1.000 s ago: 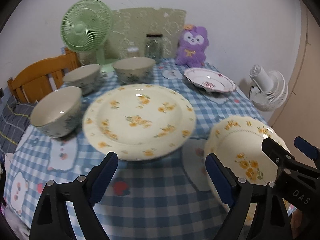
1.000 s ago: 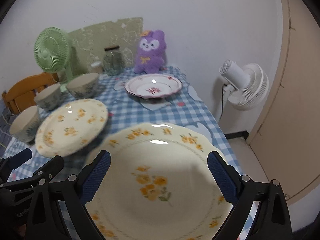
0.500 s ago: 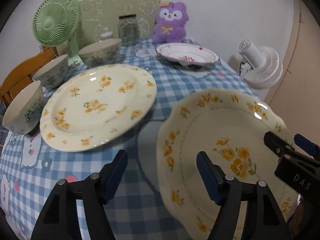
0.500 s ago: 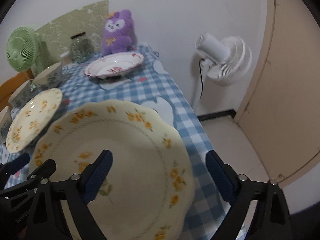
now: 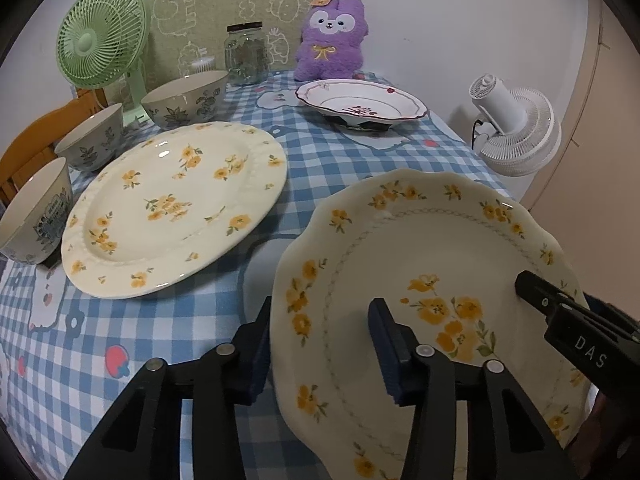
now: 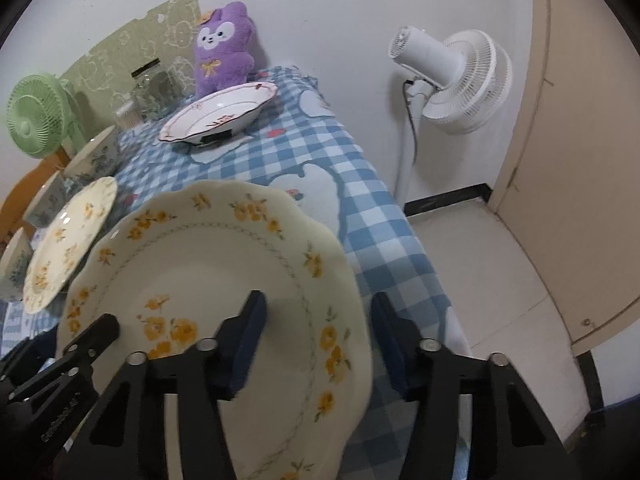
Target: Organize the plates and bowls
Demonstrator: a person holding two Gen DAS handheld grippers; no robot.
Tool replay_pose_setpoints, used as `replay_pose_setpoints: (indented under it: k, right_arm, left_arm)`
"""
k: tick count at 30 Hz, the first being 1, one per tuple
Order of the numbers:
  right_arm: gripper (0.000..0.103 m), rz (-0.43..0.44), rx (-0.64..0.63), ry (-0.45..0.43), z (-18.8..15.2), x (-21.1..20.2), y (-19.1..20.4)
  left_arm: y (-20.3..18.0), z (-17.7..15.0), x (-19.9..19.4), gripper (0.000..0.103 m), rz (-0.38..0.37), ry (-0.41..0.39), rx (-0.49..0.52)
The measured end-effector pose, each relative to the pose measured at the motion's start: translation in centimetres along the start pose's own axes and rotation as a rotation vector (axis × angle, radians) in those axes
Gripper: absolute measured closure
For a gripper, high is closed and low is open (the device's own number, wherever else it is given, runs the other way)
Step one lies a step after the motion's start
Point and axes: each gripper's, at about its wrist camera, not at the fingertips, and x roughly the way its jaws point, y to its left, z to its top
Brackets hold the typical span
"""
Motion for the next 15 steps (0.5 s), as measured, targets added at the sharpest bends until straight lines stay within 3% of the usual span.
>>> replay_pose_setpoints:
  k: [15]
  right_arm:
    - [0.056, -0.016, 0.013, 0.002, 0.09, 0.14, 0.89]
  left_arm:
    - [0.88, 0.61, 0.07, 0.063, -0.001, 0.024, -0.038]
